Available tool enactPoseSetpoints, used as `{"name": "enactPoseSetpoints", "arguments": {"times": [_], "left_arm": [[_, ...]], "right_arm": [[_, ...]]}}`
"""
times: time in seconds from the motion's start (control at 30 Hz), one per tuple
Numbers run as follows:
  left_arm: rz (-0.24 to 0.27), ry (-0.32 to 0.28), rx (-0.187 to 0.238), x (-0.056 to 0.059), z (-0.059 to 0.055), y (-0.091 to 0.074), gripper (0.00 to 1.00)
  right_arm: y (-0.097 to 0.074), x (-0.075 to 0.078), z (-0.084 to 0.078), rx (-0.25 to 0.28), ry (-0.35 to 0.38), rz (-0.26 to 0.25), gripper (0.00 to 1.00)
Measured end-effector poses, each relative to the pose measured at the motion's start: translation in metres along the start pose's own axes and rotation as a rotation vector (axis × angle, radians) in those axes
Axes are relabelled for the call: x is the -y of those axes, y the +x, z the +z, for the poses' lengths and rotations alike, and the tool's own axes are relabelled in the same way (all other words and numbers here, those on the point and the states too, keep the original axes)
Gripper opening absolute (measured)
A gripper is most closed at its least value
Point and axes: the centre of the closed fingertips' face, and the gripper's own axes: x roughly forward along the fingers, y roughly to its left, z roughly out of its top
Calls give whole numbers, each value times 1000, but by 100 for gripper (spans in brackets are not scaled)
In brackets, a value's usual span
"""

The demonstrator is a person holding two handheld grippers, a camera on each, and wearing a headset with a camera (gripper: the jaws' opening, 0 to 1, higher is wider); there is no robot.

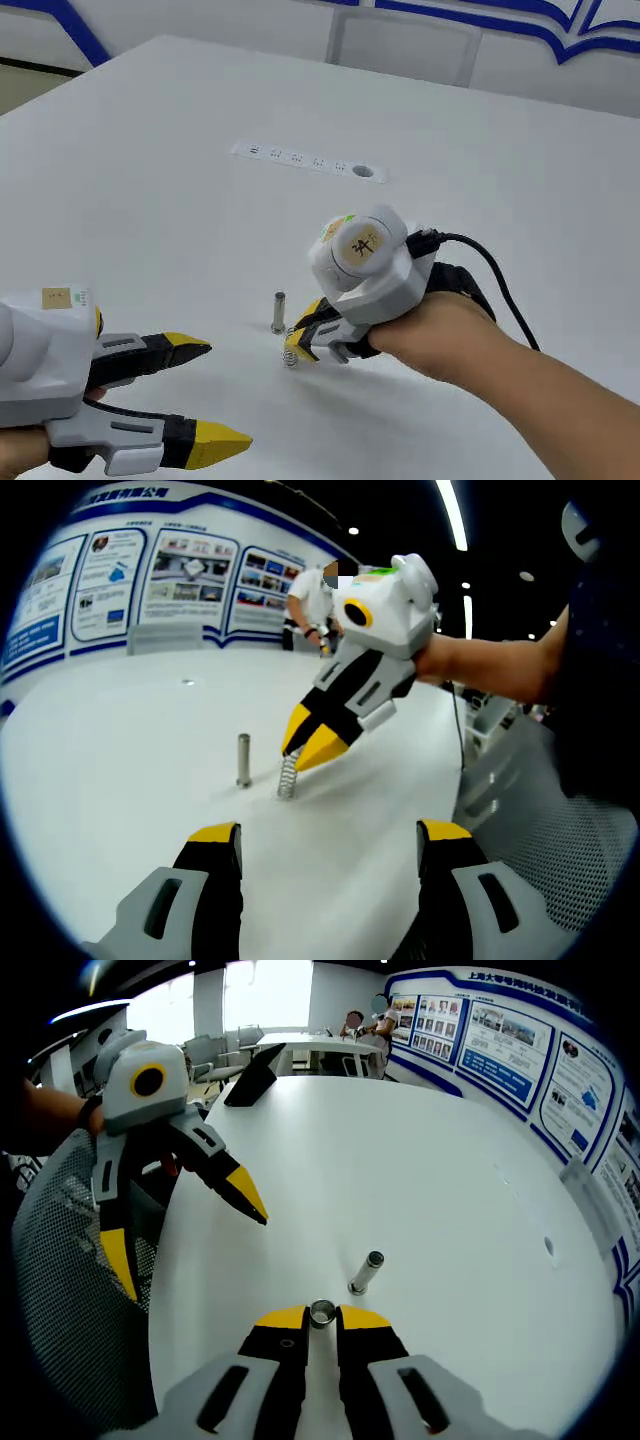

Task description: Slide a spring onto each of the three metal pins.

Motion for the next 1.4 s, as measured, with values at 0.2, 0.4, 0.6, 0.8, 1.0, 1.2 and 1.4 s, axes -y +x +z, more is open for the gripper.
{"name": "enactPoseSetpoints", "arguments": {"times": [0.2, 0.4, 0.6, 0.8, 1.0, 1.2, 1.4], "left_arm": [[1, 1, 1, 0, 0, 0, 72], [1, 1, 1, 0, 0, 0, 72], [2, 4, 2, 0, 1, 0, 72], [4, 3, 7, 0, 2, -1, 72], [4, 2, 8, -1, 2, -1, 72], [3, 3, 5, 0, 2, -1, 72], [5, 2, 6, -1, 2, -1, 72]], "right_arm": [[-8, 3, 8, 15, 13, -1, 12], [-20, 8, 17, 32, 24, -4, 12], [-27, 11, 28, 43, 10, -11, 12], [-30, 18, 38, 50, -6, -22, 12], [-34, 26, 48, 63, -17, -36, 12], [-32, 33, 55, 67, -20, -41, 12], [-27, 36, 56, 57, -24, -37, 12]]}}
